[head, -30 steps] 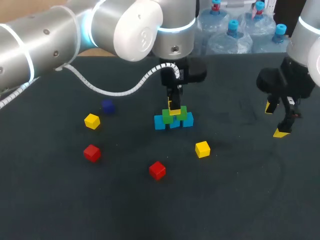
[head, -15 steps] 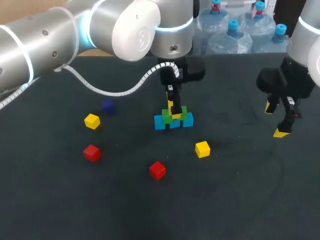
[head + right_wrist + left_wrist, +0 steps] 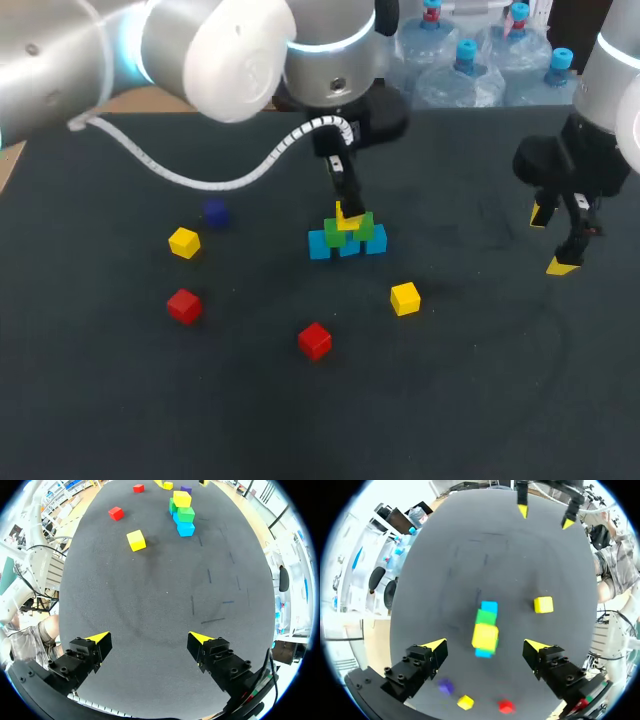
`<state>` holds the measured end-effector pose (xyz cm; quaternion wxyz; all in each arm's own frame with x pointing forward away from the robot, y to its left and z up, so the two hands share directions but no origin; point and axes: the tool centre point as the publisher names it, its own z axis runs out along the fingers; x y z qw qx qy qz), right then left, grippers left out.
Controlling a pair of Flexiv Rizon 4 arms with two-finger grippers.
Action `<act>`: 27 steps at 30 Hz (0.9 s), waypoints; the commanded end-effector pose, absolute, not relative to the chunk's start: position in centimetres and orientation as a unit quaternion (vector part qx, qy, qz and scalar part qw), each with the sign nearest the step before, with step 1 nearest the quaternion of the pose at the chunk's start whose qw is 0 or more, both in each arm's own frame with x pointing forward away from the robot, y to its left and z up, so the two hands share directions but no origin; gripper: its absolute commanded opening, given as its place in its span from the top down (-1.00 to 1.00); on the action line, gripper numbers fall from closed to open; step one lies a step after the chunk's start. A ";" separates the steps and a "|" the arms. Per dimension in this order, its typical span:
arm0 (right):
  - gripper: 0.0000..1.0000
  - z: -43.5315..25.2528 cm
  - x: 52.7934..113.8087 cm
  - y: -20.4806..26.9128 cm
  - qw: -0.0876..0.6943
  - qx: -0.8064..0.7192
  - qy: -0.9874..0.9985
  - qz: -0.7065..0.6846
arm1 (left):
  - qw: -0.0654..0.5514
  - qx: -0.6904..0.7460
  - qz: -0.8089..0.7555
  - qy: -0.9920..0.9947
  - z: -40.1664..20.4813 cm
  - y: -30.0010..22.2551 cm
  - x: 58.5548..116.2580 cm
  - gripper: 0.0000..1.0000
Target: Place the blue cubes, place green cubes on the blue cubes, place the yellow cubes on the green cubes, then place the red cubes on the yellow cubes, and place purple cube on the red cubes.
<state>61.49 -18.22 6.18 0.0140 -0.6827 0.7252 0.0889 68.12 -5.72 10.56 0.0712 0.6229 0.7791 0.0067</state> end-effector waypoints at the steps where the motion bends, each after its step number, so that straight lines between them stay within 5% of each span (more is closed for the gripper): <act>1: -1.00 6.2 61.4 -18.3 0.015 -0.683 0.725 0.089 | 0.125 0.605 0.052 0.785 12.8 -3.3 64.1 -1.00; 27: -1.00 6.2 61.4 -18.3 0.015 -0.683 0.725 0.089 | 0.174 0.494 0.076 0.849 15.7 3.1 60.5 -1.00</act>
